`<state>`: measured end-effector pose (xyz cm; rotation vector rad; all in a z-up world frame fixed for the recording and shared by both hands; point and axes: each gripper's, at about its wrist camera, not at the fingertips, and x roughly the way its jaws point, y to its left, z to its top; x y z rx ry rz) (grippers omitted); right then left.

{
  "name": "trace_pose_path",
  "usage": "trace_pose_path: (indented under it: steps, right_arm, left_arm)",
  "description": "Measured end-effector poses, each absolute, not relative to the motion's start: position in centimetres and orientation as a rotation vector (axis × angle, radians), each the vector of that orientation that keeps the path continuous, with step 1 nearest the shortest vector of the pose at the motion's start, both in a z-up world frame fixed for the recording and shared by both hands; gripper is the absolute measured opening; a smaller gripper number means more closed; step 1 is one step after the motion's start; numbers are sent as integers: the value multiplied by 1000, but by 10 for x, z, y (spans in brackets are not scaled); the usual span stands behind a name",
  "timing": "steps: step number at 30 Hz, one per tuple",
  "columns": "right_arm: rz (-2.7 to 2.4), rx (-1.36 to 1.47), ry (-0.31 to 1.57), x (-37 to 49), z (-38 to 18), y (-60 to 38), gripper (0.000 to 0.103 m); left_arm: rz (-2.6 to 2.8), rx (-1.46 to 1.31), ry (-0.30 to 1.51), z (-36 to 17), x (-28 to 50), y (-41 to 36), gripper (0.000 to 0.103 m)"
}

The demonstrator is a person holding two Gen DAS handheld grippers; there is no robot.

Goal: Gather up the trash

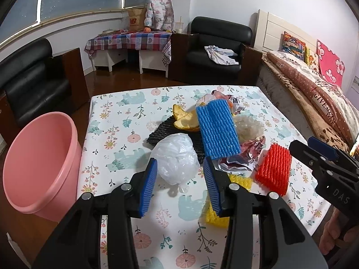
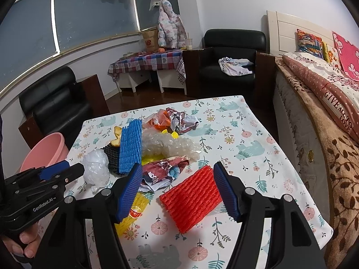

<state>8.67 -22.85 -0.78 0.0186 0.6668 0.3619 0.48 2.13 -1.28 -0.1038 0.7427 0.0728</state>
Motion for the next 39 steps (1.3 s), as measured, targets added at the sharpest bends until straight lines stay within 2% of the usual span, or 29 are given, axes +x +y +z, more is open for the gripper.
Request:
trace_pose_path:
  steps: [39]
  right_arm:
    - [363,24,675,86,-12,-225,65]
  left_arm:
    - [93,-118,754,-18,7,29,43]
